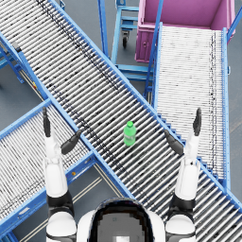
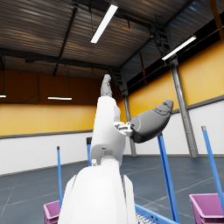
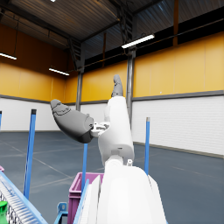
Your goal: Pick up the oil and place it on the left assembly line, put the cola on the right, and keep Sprite still
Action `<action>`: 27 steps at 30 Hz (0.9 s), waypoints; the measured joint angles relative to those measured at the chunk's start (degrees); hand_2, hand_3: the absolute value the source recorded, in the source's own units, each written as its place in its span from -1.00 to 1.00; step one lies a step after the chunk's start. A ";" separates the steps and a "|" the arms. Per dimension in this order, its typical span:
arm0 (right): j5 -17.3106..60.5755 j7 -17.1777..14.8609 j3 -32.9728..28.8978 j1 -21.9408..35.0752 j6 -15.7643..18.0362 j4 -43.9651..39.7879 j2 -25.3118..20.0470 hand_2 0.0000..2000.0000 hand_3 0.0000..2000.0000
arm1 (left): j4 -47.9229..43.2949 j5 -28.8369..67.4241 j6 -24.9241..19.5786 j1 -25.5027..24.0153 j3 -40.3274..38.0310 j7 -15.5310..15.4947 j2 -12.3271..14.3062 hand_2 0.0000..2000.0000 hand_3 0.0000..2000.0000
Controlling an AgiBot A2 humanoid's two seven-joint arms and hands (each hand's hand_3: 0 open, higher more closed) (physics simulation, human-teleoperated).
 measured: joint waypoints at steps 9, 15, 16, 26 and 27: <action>0.00 0.00 -0.04 0.54 0.00 0.25 0.05 -1.00 -1.00 | -0.31 0.00 0.00 0.69 0.22 0.00 0.03 -1.00 -1.00; -3.27 -0.71 2.43 -0.90 0.70 -0.48 0.99 -1.00 -1.00 | 0.67 -3.89 0.71 -1.55 2.36 0.71 -0.92 -1.00 -1.00; -4.24 -0.92 3.14 -1.21 0.91 -0.68 1.31 -1.00 -1.00 | 0.95 -5.04 0.92 -2.08 2.97 0.92 -1.24 -1.00 -1.00; -15.06 -3.25 11.14 -4.32 3.21 -2.88 4.95 -1.00 -1.00 | 4.14 -17.93 3.25 -7.64 9.86 3.24 -4.80 -1.00 -1.00; -16.17 -3.49 11.96 -4.64 3.45 -3.11 5.33 -1.00 -1.00 | 4.46 -19.26 3.49 -8.20 10.57 3.48 -5.16 -1.00 -1.00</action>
